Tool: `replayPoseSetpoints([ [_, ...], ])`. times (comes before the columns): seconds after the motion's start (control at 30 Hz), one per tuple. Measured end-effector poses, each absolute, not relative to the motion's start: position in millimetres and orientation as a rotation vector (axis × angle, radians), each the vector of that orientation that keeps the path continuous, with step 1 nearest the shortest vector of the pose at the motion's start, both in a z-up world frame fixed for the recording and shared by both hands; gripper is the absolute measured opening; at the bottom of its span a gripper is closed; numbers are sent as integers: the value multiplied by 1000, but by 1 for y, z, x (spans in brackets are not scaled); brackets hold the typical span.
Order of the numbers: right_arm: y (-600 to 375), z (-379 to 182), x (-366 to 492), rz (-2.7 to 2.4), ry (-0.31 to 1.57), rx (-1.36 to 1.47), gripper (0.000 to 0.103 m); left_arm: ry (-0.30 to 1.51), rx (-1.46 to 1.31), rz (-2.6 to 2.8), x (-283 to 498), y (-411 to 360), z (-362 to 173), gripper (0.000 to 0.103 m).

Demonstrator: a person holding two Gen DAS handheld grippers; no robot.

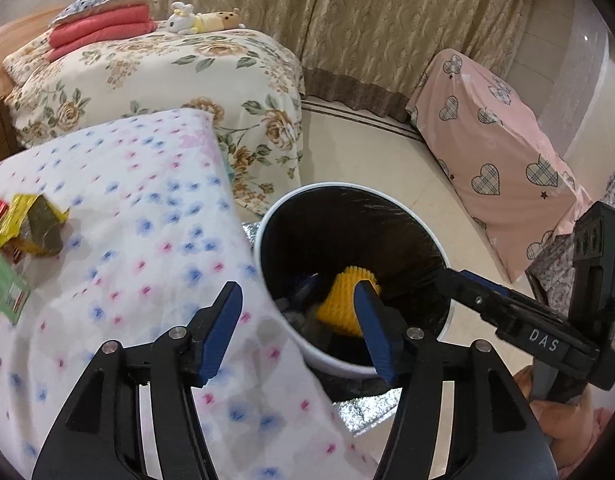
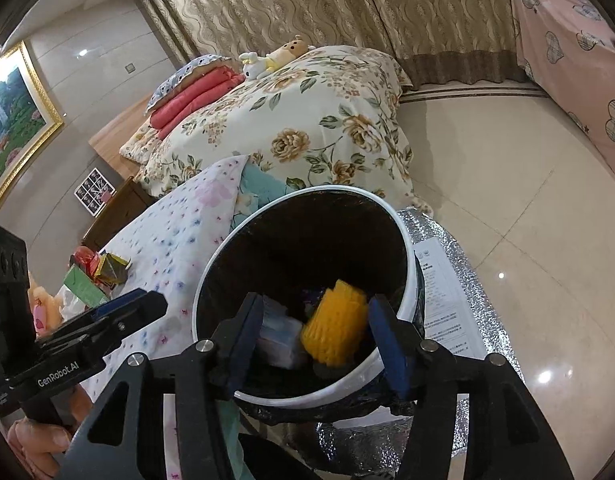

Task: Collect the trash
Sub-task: 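Carry both items over the trash bin and open both tools to drop them, then move both tools back over the bed toward the white foam net and green carton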

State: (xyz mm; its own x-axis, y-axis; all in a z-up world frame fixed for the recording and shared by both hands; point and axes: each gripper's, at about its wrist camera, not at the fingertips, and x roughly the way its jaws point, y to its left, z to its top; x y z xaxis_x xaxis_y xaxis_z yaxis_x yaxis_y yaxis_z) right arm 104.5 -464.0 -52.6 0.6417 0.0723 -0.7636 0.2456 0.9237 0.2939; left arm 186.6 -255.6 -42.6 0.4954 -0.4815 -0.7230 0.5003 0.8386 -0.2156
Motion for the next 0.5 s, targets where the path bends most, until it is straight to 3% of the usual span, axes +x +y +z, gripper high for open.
replayPoseSetpoints([
  [0.1, -459, -51, 102, -96, 870, 392, 59, 867, 0, -578, 180, -242, -43, 60],
  [0.2, -449, -50, 101, -74, 867, 384, 68, 862, -13, -555, 172, -224, -45, 62],
  [0.5, -402, -48, 103, 24, 872, 375, 71, 848, -82, -431, 152, -151, -51, 64],
])
